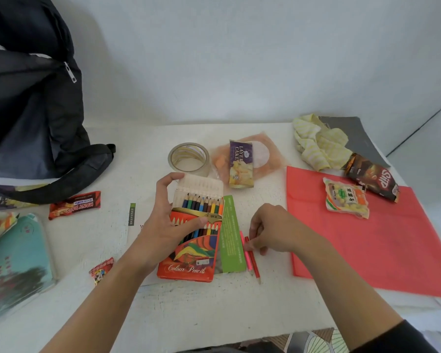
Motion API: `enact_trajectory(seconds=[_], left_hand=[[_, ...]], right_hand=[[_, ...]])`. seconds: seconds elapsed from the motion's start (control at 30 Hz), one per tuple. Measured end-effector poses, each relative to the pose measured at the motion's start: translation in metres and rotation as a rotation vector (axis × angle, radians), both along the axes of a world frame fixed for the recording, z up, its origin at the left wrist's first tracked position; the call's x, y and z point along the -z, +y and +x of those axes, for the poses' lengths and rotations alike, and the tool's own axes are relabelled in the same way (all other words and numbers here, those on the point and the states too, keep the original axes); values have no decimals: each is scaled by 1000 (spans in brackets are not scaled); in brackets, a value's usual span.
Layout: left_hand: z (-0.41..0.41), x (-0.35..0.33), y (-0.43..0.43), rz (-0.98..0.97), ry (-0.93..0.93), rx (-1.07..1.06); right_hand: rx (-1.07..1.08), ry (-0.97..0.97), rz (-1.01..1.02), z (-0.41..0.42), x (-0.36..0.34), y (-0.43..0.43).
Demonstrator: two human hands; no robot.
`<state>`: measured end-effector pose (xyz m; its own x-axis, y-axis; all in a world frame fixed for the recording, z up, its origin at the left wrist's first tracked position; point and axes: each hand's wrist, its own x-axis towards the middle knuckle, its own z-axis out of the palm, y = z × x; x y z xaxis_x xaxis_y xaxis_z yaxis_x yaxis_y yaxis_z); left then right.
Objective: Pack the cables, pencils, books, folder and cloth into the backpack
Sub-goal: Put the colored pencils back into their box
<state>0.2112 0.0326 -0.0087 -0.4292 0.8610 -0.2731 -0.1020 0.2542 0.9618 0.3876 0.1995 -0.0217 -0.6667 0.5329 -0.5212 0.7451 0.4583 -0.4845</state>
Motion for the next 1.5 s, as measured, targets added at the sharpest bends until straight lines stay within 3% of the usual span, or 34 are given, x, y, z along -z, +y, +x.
enact_trajectory(seconds=[0.37, 0.53, 0.67, 0.77, 0.87, 1.1, 1.3, 1.5], left_hand=[[4, -4, -1, -1, 9, -10], [1, -10, -4, 5, 16, -9], [3, -17, -4, 9, 30, 53], [3, -20, -4, 19, 54, 93], [4, -21, -4, 29, 55, 112], [2, -25, -3, 41, 67, 109], [-4, -25, -4, 52, 56, 85], [-7, -26, -3, 69, 52, 92]], right_hand=[[238, 247, 180, -3, 15, 3], [482, 788, -375, -13, -15, 2], [395, 951, -371, -27, -32, -5], [348, 1041, -523, -40, -44, -8], [285, 1016, -561, -54, -52, -13], [175, 803, -272, -78, -54, -17], [115, 807, -279, -91, -59, -16], [90, 689, -270, -102, -51, -18]])
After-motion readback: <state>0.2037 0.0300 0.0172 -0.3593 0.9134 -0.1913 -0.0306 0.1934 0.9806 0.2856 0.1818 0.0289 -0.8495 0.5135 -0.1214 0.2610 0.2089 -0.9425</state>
